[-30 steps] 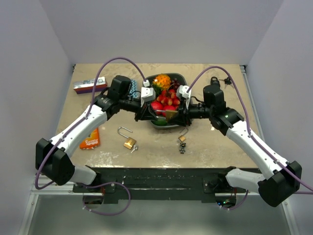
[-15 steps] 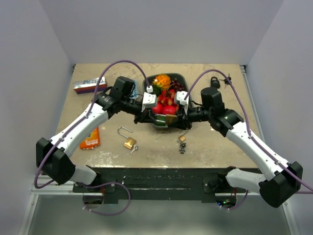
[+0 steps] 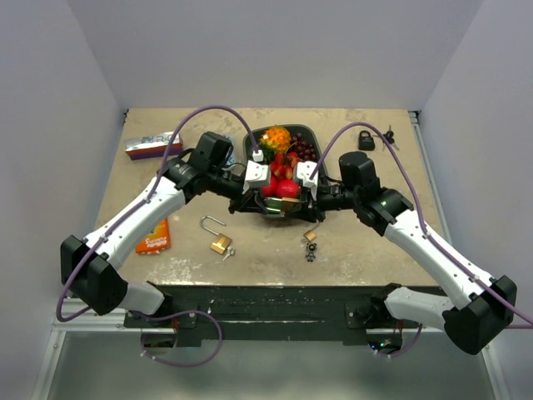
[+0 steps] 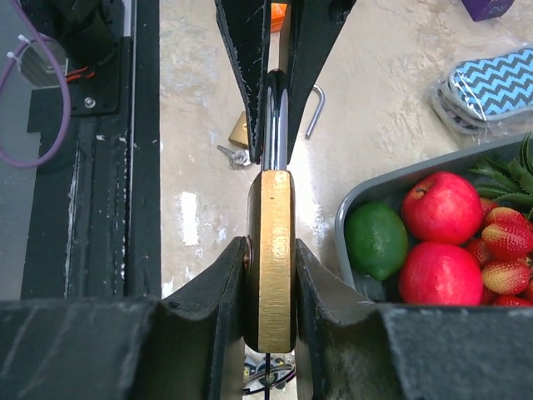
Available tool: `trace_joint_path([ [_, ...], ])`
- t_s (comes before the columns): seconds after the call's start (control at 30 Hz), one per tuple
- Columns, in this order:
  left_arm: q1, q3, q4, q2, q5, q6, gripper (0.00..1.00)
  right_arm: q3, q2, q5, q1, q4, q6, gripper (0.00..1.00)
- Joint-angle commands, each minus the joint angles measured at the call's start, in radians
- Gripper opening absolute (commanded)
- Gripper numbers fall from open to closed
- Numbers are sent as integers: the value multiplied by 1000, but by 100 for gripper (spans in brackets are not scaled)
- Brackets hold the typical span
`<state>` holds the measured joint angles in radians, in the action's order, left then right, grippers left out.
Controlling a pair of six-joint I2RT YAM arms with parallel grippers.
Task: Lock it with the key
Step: Lock the lock.
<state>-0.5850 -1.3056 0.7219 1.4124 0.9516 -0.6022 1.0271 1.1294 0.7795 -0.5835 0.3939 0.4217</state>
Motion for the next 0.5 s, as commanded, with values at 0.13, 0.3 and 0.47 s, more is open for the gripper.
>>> trace_joint_path([
  [0.13, -114, 5, -447, -32, 179, 225, 0, 28, 26, 151, -73, -418, -105, 0],
  [0.3, -168, 8, -616, 11, 193, 312, 0, 24, 72, 175, -111, -506, -175, 0],
  [0.47, -187, 48, -702, 2, 200, 378, 0, 22, 73, 173, -116, -511, -186, 0],
])
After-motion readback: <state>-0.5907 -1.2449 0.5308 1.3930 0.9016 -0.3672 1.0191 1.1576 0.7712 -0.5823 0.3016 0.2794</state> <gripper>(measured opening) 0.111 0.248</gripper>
